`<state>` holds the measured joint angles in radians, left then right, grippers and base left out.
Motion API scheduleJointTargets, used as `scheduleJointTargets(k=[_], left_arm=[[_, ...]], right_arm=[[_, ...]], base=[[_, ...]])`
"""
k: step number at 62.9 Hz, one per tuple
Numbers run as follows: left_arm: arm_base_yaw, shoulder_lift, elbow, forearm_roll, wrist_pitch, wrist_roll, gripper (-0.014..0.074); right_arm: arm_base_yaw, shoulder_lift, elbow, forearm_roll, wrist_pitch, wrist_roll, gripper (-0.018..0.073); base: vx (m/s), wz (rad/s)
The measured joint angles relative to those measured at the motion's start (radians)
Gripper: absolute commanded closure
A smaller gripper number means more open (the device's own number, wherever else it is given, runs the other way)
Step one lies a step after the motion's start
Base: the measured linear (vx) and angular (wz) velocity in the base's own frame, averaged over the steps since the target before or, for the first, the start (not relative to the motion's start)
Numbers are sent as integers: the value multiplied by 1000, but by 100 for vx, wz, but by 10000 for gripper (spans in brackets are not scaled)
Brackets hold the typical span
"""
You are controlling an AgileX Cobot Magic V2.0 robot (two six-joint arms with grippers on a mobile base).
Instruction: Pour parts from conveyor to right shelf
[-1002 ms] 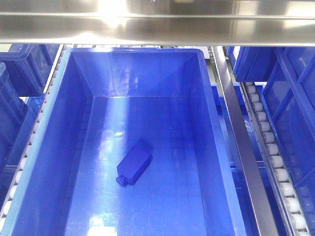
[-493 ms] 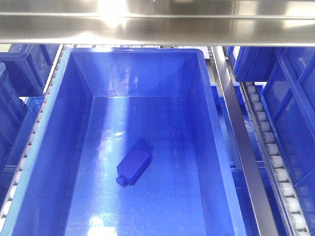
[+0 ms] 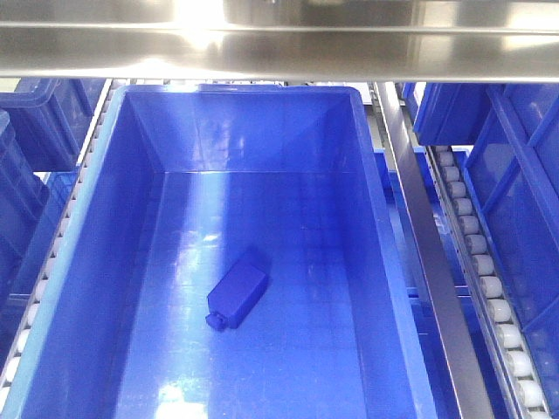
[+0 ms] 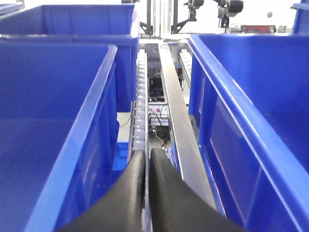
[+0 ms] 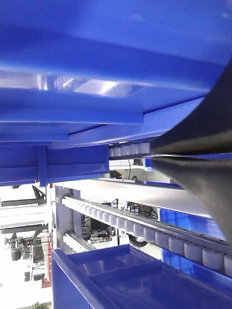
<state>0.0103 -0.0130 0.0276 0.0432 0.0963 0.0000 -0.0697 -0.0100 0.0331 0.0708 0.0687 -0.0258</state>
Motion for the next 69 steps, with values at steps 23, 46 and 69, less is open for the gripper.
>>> scheduleJointTargets(k=[23, 46, 69], left_arm=[[0, 0, 0, 1, 0, 0, 603], [0, 0, 0, 1, 0, 0, 603], [0, 0, 0, 1, 0, 0, 603]], right_arm=[[0, 0, 0, 0, 0, 0, 568], [0, 0, 0, 0, 0, 0, 568], [0, 0, 0, 0, 0, 0, 568]], base=[[0, 0], [0, 0], [0, 0]])
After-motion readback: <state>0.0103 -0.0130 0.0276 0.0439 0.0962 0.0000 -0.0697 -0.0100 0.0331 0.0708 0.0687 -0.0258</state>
